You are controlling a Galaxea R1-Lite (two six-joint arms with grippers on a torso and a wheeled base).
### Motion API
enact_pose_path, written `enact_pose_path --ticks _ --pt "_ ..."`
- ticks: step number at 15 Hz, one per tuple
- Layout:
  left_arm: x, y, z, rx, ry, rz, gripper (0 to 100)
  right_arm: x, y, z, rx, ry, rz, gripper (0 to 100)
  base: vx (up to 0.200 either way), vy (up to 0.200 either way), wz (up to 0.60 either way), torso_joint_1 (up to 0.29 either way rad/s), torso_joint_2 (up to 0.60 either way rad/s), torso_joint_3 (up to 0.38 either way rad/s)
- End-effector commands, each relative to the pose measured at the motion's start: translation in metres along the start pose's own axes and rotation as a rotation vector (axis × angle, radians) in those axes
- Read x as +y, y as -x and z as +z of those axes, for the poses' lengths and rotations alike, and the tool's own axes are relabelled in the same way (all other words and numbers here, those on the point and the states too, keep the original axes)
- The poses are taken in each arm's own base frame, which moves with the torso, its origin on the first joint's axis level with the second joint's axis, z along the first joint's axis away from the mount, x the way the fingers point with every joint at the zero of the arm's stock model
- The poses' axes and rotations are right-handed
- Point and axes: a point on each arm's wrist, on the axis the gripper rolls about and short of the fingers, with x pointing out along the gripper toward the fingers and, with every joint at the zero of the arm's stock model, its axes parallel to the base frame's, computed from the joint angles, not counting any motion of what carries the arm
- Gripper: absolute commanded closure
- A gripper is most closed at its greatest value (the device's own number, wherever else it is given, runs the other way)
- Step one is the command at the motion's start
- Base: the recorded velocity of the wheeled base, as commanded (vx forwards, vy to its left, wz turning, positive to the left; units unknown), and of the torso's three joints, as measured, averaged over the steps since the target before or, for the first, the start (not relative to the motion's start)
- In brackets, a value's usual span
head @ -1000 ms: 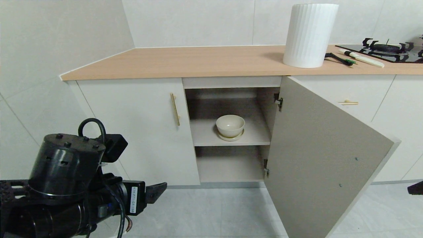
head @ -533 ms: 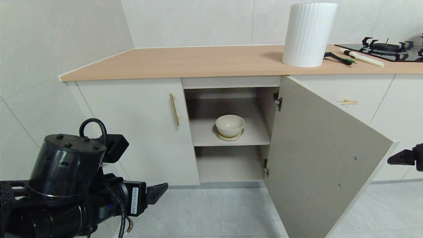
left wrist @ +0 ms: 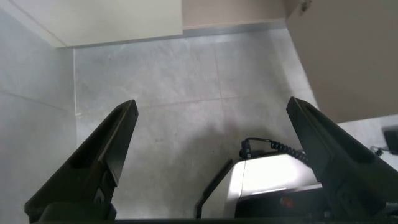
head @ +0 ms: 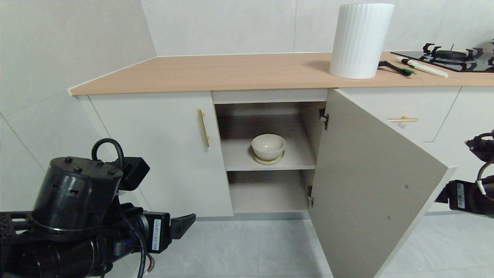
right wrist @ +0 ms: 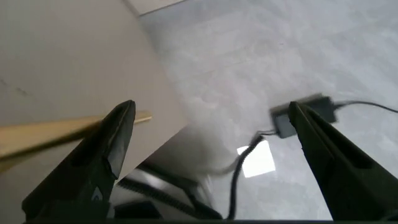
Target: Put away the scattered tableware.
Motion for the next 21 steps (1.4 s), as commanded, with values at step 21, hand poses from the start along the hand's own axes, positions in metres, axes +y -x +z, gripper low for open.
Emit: enact_pose_path --ticks 21 --pt "-0.001 -0.006 -0.002 0.020 -0.032 0.009 0 0.151 -0.107 -0.041 -0.088 0.073 0.453 0 0.000 0.000 0.00 0.000 0.00 0.000"
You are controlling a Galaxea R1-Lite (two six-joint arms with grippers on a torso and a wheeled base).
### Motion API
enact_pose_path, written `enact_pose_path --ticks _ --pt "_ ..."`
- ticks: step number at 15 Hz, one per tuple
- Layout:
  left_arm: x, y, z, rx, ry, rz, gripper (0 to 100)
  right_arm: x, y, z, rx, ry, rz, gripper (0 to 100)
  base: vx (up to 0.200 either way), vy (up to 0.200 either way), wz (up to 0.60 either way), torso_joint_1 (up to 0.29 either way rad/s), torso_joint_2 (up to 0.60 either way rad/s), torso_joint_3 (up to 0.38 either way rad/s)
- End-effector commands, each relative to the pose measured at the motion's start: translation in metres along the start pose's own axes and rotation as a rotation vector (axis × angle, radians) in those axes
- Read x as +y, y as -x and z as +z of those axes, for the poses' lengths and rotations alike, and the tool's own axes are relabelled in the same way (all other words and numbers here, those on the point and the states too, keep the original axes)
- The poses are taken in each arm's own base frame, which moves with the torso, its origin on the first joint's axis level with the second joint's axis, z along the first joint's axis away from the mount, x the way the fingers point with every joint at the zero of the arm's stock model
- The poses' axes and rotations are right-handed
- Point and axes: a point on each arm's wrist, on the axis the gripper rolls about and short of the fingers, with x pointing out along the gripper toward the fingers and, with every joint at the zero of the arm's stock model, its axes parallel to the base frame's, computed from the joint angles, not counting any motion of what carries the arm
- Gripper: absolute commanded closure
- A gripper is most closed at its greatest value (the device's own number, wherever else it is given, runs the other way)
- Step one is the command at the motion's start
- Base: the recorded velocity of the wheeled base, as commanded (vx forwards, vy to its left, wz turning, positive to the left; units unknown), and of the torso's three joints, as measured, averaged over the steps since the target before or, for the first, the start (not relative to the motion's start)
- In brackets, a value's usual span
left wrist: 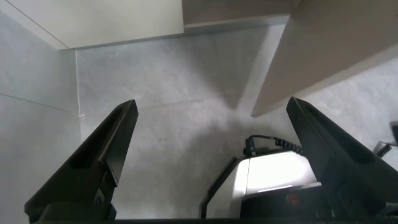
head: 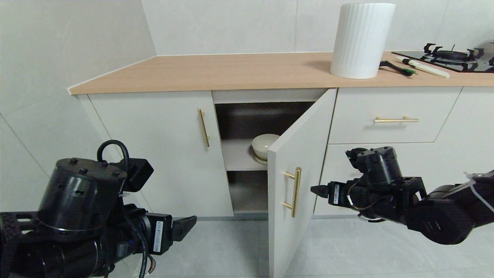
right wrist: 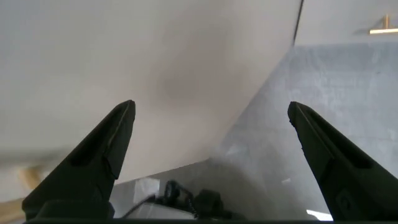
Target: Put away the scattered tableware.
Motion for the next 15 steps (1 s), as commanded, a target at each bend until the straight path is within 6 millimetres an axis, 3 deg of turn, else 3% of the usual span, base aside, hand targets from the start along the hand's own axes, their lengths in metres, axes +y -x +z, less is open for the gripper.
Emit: enact_pose_path --ticks 1,5,10,15 --pt "-0.001 -0.003 -0.001 0.009 -0.003 0.004 0 -0.001 -0.007 -0.007 0.019 0.003 -0.017 0 0.000 0.000 0.00 0.000 0.00 0.000" --pt "0.001 -0.001 -0.002 0.007 -0.005 0.003 0 0.001 -0.011 -0.010 0.016 0.008 -0.028 0 0.000 0.000 0.00 0.000 0.00 0.000" --pt "0.001 -0.001 -0.002 0.008 -0.006 0.004 0 0.003 -0.033 -0.016 -0.084 -0.033 -0.059 0 0.200 0.000 0.00 -0.001 0.00 0.004" --pt "0.000 -0.002 -0.002 0.014 -0.008 0.006 0 0.008 -0.038 -0.016 -0.118 -0.075 -0.042 0 0.200 0.000 0.00 0.005 0.00 0.000"
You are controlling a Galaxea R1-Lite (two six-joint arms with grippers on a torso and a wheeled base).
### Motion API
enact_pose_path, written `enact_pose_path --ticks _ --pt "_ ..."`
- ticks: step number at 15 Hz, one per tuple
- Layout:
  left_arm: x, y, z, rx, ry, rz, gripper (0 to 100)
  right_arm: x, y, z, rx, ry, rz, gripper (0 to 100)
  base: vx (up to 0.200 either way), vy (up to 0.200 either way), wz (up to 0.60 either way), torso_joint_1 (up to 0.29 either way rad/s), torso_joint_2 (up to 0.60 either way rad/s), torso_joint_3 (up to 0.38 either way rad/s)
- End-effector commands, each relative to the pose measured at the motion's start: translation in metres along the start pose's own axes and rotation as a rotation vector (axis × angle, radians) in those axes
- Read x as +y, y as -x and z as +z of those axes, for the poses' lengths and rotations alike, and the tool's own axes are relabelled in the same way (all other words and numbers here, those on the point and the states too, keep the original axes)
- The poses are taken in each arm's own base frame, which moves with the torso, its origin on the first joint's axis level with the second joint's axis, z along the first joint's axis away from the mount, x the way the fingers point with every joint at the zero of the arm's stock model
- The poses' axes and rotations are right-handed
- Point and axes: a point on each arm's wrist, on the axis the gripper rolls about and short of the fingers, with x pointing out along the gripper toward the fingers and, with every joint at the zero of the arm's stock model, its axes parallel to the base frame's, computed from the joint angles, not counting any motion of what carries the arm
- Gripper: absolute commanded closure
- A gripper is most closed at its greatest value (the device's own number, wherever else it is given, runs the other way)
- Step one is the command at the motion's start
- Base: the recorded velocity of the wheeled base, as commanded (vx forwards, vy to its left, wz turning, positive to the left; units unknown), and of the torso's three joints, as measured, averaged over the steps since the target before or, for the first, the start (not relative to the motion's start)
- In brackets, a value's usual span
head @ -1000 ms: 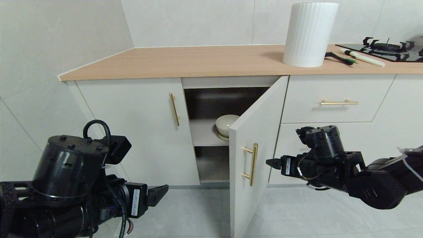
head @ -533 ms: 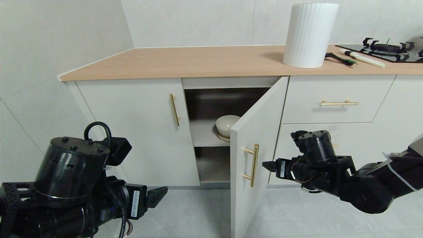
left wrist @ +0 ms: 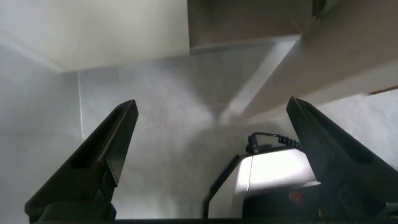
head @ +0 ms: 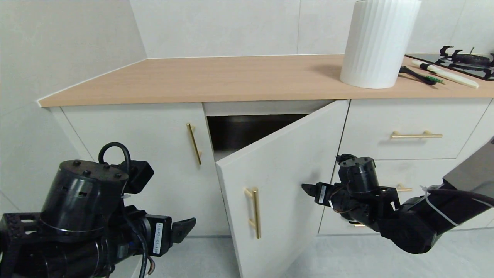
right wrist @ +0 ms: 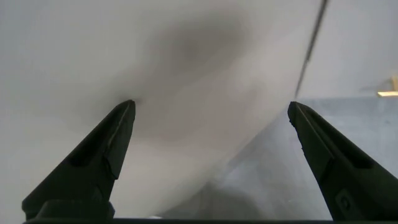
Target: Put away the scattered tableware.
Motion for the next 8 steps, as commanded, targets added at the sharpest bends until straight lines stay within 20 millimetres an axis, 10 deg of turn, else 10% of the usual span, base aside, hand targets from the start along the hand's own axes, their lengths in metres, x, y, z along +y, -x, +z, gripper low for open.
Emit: enact_pose_path --ticks 1,8 --pt "0.000 -0.001 0.000 0.001 0.000 0.003 0 0.003 -0.004 0.002 -0.011 -0.027 0.006 0 0.000 0.000 0.00 0.000 0.00 0.000" --pt "0.000 0.001 0.002 -0.011 0.004 0.007 0 0.010 -0.024 0.014 -0.109 -0.152 -0.049 0 0.000 0.000 0.00 0.000 0.00 0.000"
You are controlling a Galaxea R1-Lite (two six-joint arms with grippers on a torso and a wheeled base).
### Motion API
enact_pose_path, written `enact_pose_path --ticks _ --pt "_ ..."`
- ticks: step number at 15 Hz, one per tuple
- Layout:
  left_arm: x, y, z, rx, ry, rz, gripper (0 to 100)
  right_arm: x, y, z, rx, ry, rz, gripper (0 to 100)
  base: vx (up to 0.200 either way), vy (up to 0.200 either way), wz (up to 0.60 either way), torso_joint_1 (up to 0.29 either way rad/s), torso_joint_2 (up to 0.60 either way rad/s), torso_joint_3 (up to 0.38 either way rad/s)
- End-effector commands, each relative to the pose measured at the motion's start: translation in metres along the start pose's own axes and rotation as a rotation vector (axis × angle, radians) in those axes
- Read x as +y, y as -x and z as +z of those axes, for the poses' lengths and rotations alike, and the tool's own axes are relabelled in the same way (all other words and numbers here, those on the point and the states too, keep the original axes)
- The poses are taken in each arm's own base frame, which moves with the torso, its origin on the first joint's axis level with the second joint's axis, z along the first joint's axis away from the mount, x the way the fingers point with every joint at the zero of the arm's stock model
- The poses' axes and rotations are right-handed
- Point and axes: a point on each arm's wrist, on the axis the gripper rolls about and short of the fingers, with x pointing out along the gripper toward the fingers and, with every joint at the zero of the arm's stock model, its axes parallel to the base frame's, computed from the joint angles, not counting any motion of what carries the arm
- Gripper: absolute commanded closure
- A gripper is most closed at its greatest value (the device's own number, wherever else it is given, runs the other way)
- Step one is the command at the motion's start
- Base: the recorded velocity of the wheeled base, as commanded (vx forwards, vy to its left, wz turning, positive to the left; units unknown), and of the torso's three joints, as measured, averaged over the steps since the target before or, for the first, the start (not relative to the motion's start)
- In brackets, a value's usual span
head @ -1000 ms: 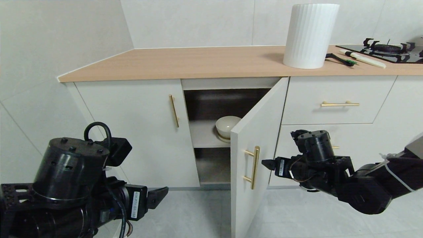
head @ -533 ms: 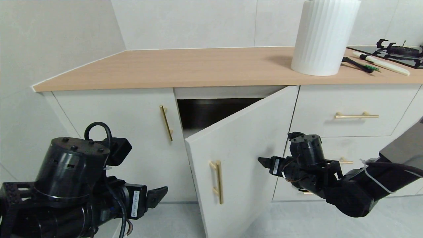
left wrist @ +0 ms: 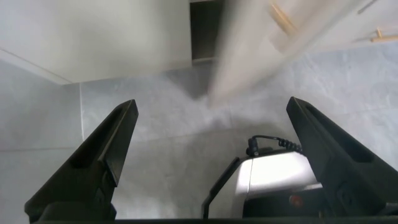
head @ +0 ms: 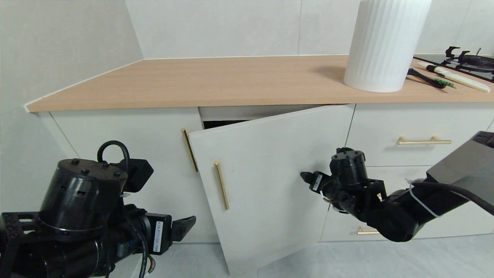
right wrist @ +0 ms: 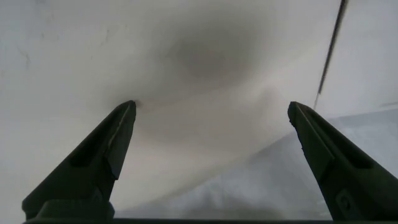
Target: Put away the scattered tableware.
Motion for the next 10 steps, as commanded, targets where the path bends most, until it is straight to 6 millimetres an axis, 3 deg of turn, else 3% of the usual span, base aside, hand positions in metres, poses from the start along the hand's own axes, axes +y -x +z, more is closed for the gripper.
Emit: enact_pose_path --ticks 1,10 --pt "0.000 0.000 0.000 0.002 0.000 0.002 0 -0.001 -0.009 0.001 -0.020 -0.010 -0.019 0 0.000 0.000 0.00 0.000 0.00 0.000" --pt "0.000 -0.002 -0.001 0.010 -0.003 0.005 0 -0.006 -0.033 0.006 -0.119 -0.043 -0.123 0 0.000 0.000 0.00 0.000 0.00 0.000"
